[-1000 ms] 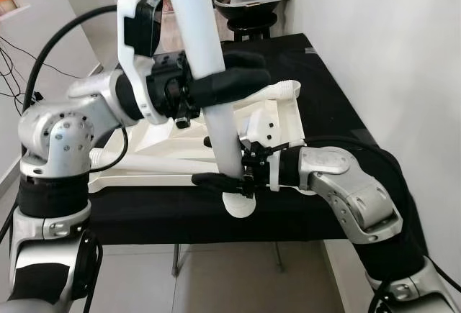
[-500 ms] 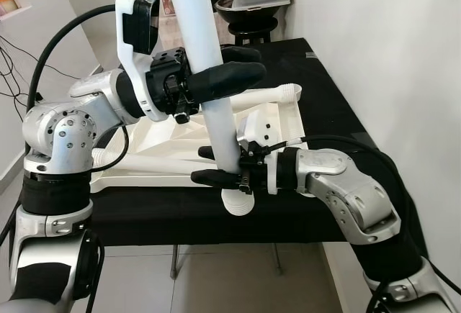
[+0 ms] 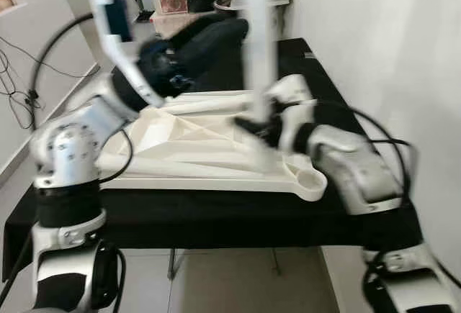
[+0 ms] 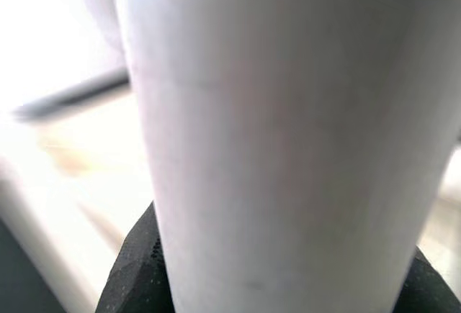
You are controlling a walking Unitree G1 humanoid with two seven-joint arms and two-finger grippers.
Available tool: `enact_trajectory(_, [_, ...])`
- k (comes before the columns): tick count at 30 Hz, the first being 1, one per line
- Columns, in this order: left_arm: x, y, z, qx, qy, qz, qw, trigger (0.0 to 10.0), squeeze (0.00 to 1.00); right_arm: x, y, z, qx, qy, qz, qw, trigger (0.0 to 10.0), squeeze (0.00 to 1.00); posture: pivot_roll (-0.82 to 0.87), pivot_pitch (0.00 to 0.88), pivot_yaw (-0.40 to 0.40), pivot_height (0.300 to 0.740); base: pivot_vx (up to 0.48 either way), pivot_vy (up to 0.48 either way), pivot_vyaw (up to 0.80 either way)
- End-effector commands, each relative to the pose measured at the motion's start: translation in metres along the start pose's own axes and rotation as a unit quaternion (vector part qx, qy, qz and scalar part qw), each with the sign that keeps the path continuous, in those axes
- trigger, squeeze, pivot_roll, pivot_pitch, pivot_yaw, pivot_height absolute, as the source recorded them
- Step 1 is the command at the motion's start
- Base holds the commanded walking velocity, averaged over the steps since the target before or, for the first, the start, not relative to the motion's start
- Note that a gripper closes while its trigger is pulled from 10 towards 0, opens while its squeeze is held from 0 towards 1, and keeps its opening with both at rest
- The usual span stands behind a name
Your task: Building children table
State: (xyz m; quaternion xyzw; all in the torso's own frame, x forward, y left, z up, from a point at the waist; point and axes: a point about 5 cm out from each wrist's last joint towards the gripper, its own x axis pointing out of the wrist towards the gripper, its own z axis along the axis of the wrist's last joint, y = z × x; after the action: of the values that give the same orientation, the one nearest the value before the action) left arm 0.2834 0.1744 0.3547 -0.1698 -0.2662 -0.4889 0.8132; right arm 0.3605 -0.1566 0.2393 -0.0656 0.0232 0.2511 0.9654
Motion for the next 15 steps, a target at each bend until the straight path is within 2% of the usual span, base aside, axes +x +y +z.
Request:
enact_trajectory(1, [-0.011, 0.005, 0.000, 0.009, 0.012, 0.041, 0.999, 10.0, 0.40, 0.002, -0.001, 0.003, 0.000, -0.014, -0.016, 1.000, 0.0, 0.00, -0.03, 0.113, 0.057, 0.740, 0.000, 0.000, 0.00])
enact_trajectory(2, [-0.024, 0.003, -0.011, 0.013, 0.038, 0.065, 0.997, 10.0, 0.00, 0.000, -0.009, 0.002, 0.005, -0.018, -0.035, 0.999, 0.0, 0.00, -0.01, 0.120, 0.059, 0.740, 0.000, 0.000, 0.00])
enact_trajectory(3, [-0.034, 0.000, -0.024, 0.017, 0.069, 0.082, 0.994, 10.0, 0.00, -0.001, -0.011, 0.002, 0.010, -0.022, -0.034, 0.999, 0.0, 0.00, 0.00, 0.125, 0.058, 0.740, 0.000, 0.000, 0.00])
enact_trajectory(4, [-0.034, 0.000, -0.024, 0.017, 0.069, 0.082, 0.994, 10.0, 0.00, -0.001, -0.011, 0.002, 0.010, -0.022, -0.034, 0.999, 0.0, 0.00, 0.00, 0.125, 0.058, 0.740, 0.000, 0.000, 0.00])
enact_trajectory(5, [-0.044, -0.007, -0.039, 0.015, 0.101, 0.096, 0.990, 10.0, 0.00, -0.005, -0.012, 0.002, 0.012, -0.033, -0.015, 0.999, 0.0, 0.00, 0.01, 0.137, 0.058, 0.740, 0.000, 0.000, 0.00])
enact_trajectory(6, [-0.053, -0.015, -0.054, 0.010, 0.133, 0.102, 0.986, 10.0, 0.00, -0.010, -0.009, 0.003, 0.009, -0.048, 0.026, 0.998, 0.7, 0.00, 0.02, 0.143, 0.060, 0.740, 0.000, 0.000, 0.00])
enact_trajectory(7, [-0.057, -0.021, -0.063, 0.007, 0.152, 0.105, 0.983, 10.0, 0.00, -0.013, -0.006, 0.003, 0.006, -0.057, 0.056, 0.997, 0.7, 0.00, 0.02, 0.143, 0.060, 0.740, 0.000, 0.000, 0.00])
enact_trajectory(8, [-0.057, -0.021, -0.063, 0.007, 0.152, 0.105, 0.983, 10.0, 0.00, -0.013, -0.006, 0.003, 0.006, -0.057, 0.056, 0.997, 0.7, 0.00, 0.02, 0.143, 0.060, 0.740, 0.000, 0.000, 0.00])
enact_trajectory(9, [-0.076, -0.039, -0.096, -0.015, 0.214, 0.115, 0.970, 10.0, 0.00, -0.027, 0.002, 0.005, 0.012, -0.085, 0.131, 0.988, 10.0, 0.00, 0.02, 0.166, 0.074, 0.740, 0.000, 0.000, 0.00])
enact_trajectory(12, [-0.083, -0.047, -0.106, -0.023, 0.233, 0.117, 0.965, 10.0, 0.00, -0.031, 0.004, 0.005, 0.017, -0.095, 0.155, 0.983, 10.0, 0.00, 0.02, 0.166, 0.074, 0.740, 0.000, 0.000, 0.00])
enact_trajectory(13, [-0.098, -0.069, -0.134, -0.038, 0.278, 0.125, 0.952, 10.0, 0.00, -0.038, 0.002, -0.002, 0.004, -0.091, 0.180, 0.979, 10.0, 0.00, 0.01, 0.195, 0.082, 0.740, 0.000, 0.000, 0.00])
enact_trajectory(14, [-0.098, -0.069, -0.134, -0.038, 0.278, 0.125, 0.952, 10.0, 0.00, -0.038, 0.002, -0.002, 0.004, -0.091, 0.180, 0.979, 10.0, 0.00, 0.01, 0.195, 0.082, 0.740, 0.000, 0.000, 0.00])
enact_trajectory(15, [-0.102, -0.076, -0.140, -0.036, 0.292, 0.124, 0.948, 10.0, 0.00, -0.038, 0.000, -0.005, -0.002, -0.085, 0.179, 0.980, 10.0, 0.00, 0.01, 0.199, 0.082, 0.740, 0.000, 0.000, 0.00])
